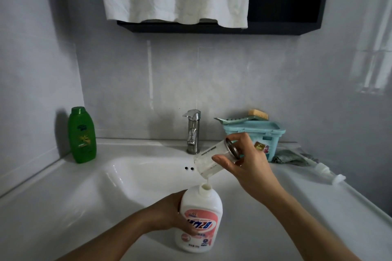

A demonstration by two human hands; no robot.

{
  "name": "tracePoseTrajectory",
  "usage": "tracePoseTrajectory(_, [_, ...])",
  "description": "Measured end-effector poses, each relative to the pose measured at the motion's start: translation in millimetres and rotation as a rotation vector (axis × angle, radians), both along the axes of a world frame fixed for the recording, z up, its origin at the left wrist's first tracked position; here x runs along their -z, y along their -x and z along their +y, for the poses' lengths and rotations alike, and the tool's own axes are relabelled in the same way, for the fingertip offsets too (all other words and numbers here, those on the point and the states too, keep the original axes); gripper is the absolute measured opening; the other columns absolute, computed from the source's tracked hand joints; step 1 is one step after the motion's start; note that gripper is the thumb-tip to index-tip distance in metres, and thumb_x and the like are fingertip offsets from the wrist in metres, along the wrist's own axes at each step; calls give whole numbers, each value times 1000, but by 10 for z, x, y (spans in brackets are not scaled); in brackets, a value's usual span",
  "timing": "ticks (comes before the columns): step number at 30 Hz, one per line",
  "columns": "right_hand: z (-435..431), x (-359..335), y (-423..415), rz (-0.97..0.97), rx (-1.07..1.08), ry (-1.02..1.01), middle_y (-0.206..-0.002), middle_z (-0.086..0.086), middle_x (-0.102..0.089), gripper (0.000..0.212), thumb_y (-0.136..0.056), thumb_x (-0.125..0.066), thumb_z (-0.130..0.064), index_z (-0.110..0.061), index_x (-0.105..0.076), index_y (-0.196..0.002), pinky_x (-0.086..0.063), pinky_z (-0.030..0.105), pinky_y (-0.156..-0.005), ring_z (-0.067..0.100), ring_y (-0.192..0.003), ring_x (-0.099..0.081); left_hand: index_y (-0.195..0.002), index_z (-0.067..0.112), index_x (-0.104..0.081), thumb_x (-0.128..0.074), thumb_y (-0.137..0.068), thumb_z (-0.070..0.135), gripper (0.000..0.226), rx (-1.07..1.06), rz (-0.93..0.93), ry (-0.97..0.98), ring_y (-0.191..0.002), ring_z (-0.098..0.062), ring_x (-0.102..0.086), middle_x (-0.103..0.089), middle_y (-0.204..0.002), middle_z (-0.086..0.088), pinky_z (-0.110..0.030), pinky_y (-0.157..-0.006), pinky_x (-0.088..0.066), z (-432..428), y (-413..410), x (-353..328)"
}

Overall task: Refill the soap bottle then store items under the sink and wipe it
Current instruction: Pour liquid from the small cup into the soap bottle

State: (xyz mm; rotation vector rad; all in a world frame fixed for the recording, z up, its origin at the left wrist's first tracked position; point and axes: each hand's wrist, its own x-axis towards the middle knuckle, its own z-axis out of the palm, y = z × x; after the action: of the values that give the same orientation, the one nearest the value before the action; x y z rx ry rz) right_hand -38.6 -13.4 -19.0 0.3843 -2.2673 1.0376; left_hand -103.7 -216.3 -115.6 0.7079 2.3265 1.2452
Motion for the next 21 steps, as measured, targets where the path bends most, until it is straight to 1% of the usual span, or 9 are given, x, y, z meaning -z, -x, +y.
tracePoseTrajectory(4, [-1,2,1,-13,-1,-9,-92,-24,-49,47,-67,-60,-56,-35,-37,-103,-41,0,-63,-7,-84,-52,-126,34,-53,-86,-63,9,75,-2,7,-7,-106,-4,-64,-70,-114,13,-27,-93,-53,-4,2,5])
tracePoseTrajectory(8, [0,3,1,-13,0,-21,-91,-26,-47,48,-67,-59,-56,-36,-37,-103,-41,0,-63,-11,-84,-51,-124,35,-53,-85,-65,8,73,7,1,-10,-103,0,-64,-70,-113,14,-17,-83,-53,-1,-1,-3])
tracePoseTrajectory(9, [-1,5,3,-10,1,-23,-90,-26,-48,48,-67,-59,-57,-35,-37,-103,-41,0,-63,-11,-84,-51,-124,35,-53,-85,-65,8,72,10,-1,-7,-103,1,-64,-70,-113,14,-17,-83,-53,0,1,-5])
tracePoseTrajectory(13, [-2,3,8,-9,4,-17,-90,-26,-49,47,-66,-59,-57,-35,-37,-102,-41,-1,-63,-11,-84,-52,-123,36,-55,-86,-64,10,72,4,8,6,-105,-3,-64,-70,-113,13,-26,-92,-53,-3,6,4])
tracePoseTrajectory(17, [9,17,23,19,23,-15,-88,-23,-54,48,-65,-60,-60,-36,-39,-101,-43,5,-64,-7,-82,-55,-116,40,-55,-85,-64,8,68,2,19,5,-104,-3,-64,-70,-111,14,-25,-92,-53,2,-4,-3])
tracePoseTrajectory(21, [11,20,21,16,26,-14,-89,-22,-54,49,-64,-59,-60,-36,-39,-101,-42,5,-63,-5,-84,-56,-117,39,-55,-86,-63,8,69,-1,26,-3,-106,-5,-64,-70,-112,13,-30,-95,-52,7,-3,-7])
